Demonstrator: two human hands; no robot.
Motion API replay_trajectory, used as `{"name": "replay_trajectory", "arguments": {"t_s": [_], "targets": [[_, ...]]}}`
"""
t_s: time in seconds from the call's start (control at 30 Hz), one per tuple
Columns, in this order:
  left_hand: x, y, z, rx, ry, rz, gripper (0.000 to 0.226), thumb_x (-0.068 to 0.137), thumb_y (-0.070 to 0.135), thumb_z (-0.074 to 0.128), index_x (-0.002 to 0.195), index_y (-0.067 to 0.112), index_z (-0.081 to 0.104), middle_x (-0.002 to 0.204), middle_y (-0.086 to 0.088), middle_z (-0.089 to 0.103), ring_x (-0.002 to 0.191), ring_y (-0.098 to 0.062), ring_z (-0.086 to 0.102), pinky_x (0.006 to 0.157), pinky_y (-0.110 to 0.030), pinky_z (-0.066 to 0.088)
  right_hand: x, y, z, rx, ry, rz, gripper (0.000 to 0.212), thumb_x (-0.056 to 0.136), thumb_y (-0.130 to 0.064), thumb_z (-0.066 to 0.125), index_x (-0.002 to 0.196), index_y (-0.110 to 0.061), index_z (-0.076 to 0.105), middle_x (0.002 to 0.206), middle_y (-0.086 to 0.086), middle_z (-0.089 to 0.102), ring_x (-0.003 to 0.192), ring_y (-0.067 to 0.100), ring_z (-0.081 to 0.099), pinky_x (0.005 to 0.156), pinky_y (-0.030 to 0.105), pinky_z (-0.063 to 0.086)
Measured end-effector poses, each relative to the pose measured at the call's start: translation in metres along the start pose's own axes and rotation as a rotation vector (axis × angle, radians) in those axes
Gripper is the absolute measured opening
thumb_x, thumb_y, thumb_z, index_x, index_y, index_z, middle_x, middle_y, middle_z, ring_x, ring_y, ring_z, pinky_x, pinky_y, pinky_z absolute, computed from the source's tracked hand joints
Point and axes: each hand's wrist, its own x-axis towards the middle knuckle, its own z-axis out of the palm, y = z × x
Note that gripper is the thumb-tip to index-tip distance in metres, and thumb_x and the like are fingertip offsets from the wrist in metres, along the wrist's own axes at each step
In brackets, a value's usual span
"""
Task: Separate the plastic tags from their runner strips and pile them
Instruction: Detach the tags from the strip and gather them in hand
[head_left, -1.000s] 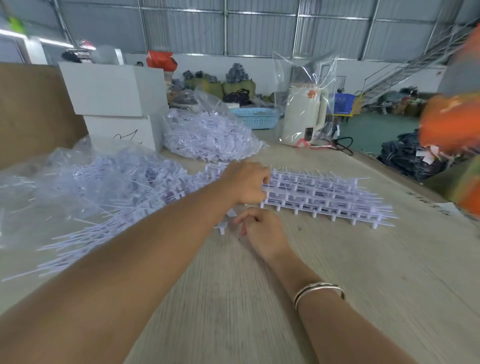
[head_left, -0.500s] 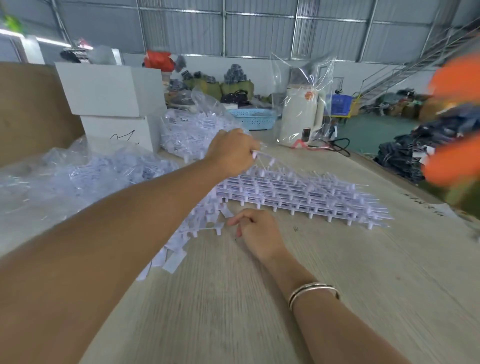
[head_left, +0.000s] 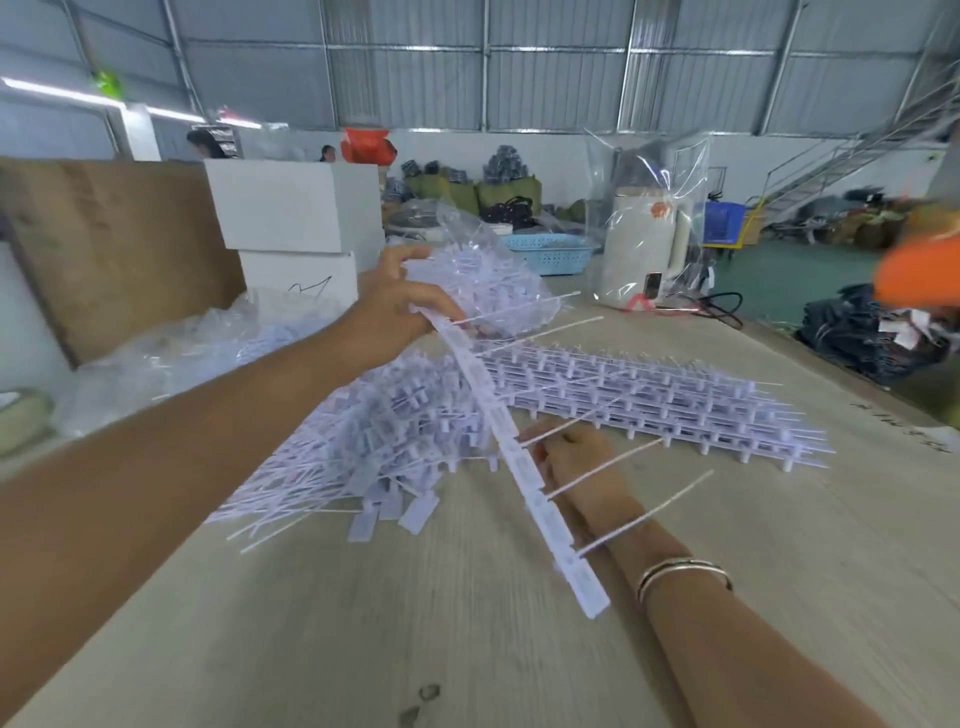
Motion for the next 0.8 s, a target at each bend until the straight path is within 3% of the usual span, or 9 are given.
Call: {"name": "replay_trajectory", "arguments": {"t_s": [0.1, 0.17, 0.27, 0.33, 0.43, 0.53, 0.6, 0.7, 0.8], "targets": [[-0.024, -0.014, -0.03, -0.22, -0.112, -0.089, 0.049, 0.086, -0.019, 0.047, 0.082, 0.022, 0.073, 0.142, -0.002, 0.04, 0.132, -0.017, 0.037, 0.099, -0.036, 0.039, 0.003, -0.003, -0.009, 0.177, 0.069, 0.088, 0.043, 0.091, 0.004, 0.038, 0.06, -0.013, 0.062, 0.059, 0.006, 0.059, 0.046, 0.009, 0.048, 0.042, 0.014, 0.038], [-0.039, -0.02, -0.043, -0.388, -0.171, -0.082, 0.067, 0.084, -0.025, 0.039, 0.067, 0.029, 0.075, 0.135, -0.002, 0.052, 0.129, -0.017, 0.044, 0.103, -0.046, 0.038, 0.004, -0.007, -0.017, 0.359, 0.091, 0.171, 0.037, 0.089, 0.002, 0.04, 0.067, -0.015, 0.065, 0.057, 0.004, 0.058, 0.051, 0.014, 0.048, 0.045, 0.016, 0.039], [-0.04, -0.028, -0.052, -0.564, -0.206, -0.121, 0.05, 0.085, -0.014, 0.049, 0.057, 0.021, 0.072, 0.118, -0.003, 0.067, 0.12, -0.024, 0.055, 0.097, -0.042, 0.044, 0.003, -0.01, -0.033, 0.939, 0.05, 0.274, 0.017, 0.089, -0.008, 0.048, 0.088, -0.013, 0.064, 0.065, 0.003, 0.057, 0.053, 0.014, 0.049, 0.049, 0.021, 0.038], [-0.039, -0.031, -0.061, -0.657, -0.277, -0.211, 0.039, 0.078, -0.007, 0.059, 0.059, 0.022, 0.074, 0.105, 0.004, 0.072, 0.121, -0.027, 0.054, 0.092, -0.033, 0.049, 0.002, -0.01, -0.044, 1.179, 0.014, 0.302, 0.016, 0.09, -0.014, 0.05, 0.099, -0.012, 0.063, 0.071, 0.003, 0.057, 0.056, 0.015, 0.05, 0.057, 0.023, 0.041], [-0.046, -0.024, -0.063, -0.673, -0.531, -0.081, 0.019, 0.066, 0.008, 0.068, 0.058, 0.025, 0.074, 0.111, 0.005, 0.069, 0.127, -0.021, 0.049, 0.102, -0.03, 0.044, -0.001, -0.013, -0.044, 1.114, -0.103, 0.318, 0.022, 0.094, -0.024, 0.047, 0.104, -0.012, 0.062, 0.087, 0.007, 0.061, 0.072, 0.02, 0.058, 0.067, 0.029, 0.052], [-0.054, -0.007, -0.044, -0.529, -0.736, -0.086, 0.024, 0.074, 0.01, 0.066, 0.065, 0.03, 0.075, 0.112, 0.01, 0.069, 0.131, -0.021, 0.045, 0.099, -0.029, 0.047, -0.003, -0.017, -0.034, 1.016, -0.287, 0.313, 0.034, 0.093, -0.039, 0.044, 0.105, -0.011, 0.059, 0.099, 0.014, 0.064, 0.09, 0.027, 0.059, 0.082, 0.039, 0.049], [-0.06, 0.004, -0.031, -0.622, -0.853, -0.032, 0.025, 0.077, 0.009, 0.064, 0.06, 0.025, 0.073, 0.125, 0.005, 0.063, 0.136, -0.016, 0.039, 0.105, -0.035, 0.041, -0.005, -0.018, -0.029, 0.93, -0.412, 0.297, 0.045, 0.086, -0.046, 0.045, 0.111, -0.01, 0.058, 0.103, 0.017, 0.063, 0.095, 0.03, 0.058, 0.087, 0.039, 0.048], [-0.07, 0.017, -0.017, -0.655, -0.933, 0.02, 0.041, 0.082, -0.006, 0.059, 0.056, 0.024, 0.072, 0.138, 0.001, 0.052, 0.138, -0.01, 0.033, 0.112, -0.044, 0.033, -0.01, -0.016, -0.023, 0.732, -0.627, 0.229, 0.06, 0.079, -0.049, 0.046, 0.123, -0.009, 0.054, 0.11, 0.017, 0.064, 0.098, 0.027, 0.062, 0.083, 0.032, 0.05], [-0.07, 0.019, -0.004, -0.502, -0.92, 0.034, 0.055, 0.084, -0.016, 0.052, 0.057, 0.027, 0.073, 0.151, 0.01, 0.033, 0.141, -0.002, 0.021, 0.115, -0.045, 0.026, -0.016, -0.014, -0.016, 0.606, -0.69, 0.147, 0.049, 0.086, -0.037, 0.046, 0.122, -0.005, 0.057, 0.106, 0.018, 0.066, 0.092, 0.026, 0.065, 0.077, 0.031, 0.054]]}}
